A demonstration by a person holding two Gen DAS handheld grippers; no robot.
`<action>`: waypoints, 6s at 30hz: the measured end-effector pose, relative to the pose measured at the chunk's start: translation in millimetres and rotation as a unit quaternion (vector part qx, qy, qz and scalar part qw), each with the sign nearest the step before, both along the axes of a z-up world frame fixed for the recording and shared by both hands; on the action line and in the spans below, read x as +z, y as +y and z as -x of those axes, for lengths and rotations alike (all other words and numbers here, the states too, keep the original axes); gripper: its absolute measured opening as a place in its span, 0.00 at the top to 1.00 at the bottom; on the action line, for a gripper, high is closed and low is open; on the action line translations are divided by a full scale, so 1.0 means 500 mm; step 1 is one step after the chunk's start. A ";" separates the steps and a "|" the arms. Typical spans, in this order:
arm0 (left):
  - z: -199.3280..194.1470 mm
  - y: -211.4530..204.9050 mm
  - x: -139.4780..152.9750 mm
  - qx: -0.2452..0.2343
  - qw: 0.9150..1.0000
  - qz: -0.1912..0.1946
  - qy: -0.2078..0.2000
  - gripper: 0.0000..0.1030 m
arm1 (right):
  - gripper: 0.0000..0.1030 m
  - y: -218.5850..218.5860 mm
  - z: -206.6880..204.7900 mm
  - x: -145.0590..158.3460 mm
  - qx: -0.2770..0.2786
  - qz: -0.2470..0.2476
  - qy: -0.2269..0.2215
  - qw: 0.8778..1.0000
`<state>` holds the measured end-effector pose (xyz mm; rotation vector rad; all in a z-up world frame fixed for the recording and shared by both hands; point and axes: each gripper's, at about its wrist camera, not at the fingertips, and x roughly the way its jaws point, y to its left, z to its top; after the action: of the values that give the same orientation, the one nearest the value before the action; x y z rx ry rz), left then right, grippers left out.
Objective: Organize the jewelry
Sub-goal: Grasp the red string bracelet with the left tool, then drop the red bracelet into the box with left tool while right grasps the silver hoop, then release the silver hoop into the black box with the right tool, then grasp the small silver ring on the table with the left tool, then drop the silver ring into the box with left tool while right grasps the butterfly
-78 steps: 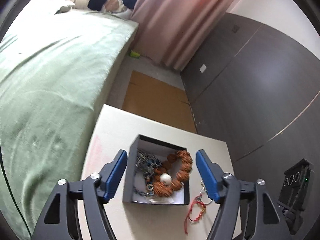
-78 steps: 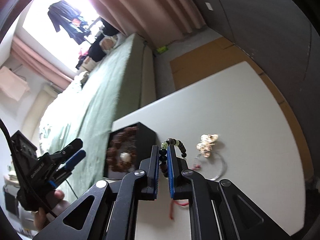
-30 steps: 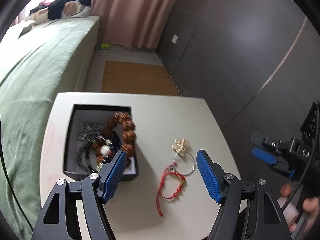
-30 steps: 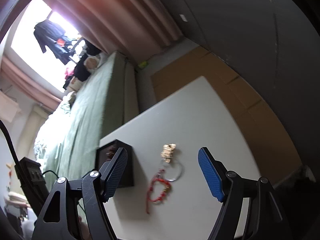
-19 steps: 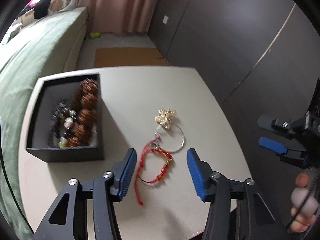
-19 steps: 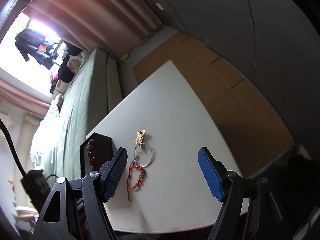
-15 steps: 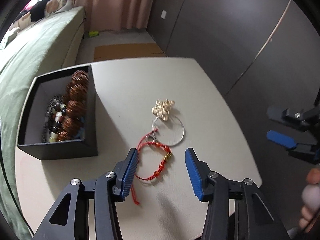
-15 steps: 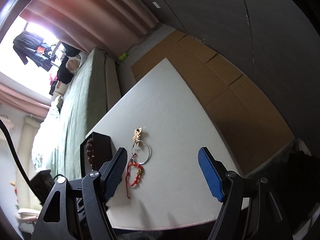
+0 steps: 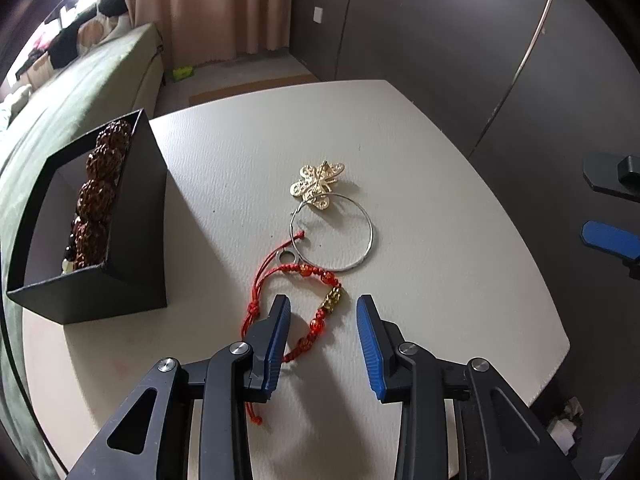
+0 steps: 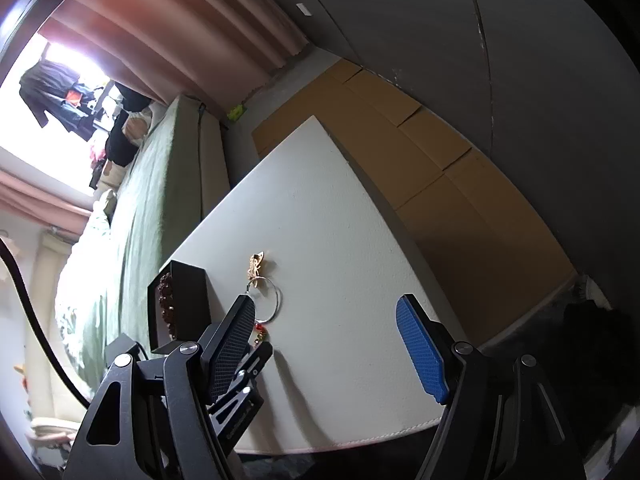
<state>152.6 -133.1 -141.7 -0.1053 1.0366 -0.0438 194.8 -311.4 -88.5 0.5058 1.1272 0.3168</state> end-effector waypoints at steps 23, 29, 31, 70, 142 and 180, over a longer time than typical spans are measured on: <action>0.018 0.148 0.145 0.051 0.990 0.111 -0.075 0.94 | 0.43 0.117 -0.036 -0.042 0.074 0.058 0.000 0.996; 0.016 0.192 0.175 0.067 0.984 0.132 -0.097 0.94 | 0.65 0.164 -0.056 -0.067 0.107 0.082 0.005 0.991; 0.013 0.203 0.179 0.070 0.983 0.139 -0.100 0.94 | 0.70 0.178 -0.064 -0.075 0.113 0.091 0.006 0.989; 0.045 0.435 0.207 0.202 0.946 0.201 -0.155 0.38 | 0.96 0.295 -0.011 0.037 0.156 0.042 -0.113 0.980; -0.011 0.097 0.084 0.021 0.996 0.082 -0.019 0.58 | 0.36 0.047 -0.011 0.019 0.033 0.026 -0.031 0.999; -0.011 0.190 0.157 0.076 0.991 0.079 -0.073 0.87 | 0.36 0.068 -0.052 -0.006 0.031 0.049 -0.017 0.998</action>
<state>157.9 -38.2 -63.3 -0.3192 0.8762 0.0049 220.8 -277.4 -91.3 0.3794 1.1210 0.3209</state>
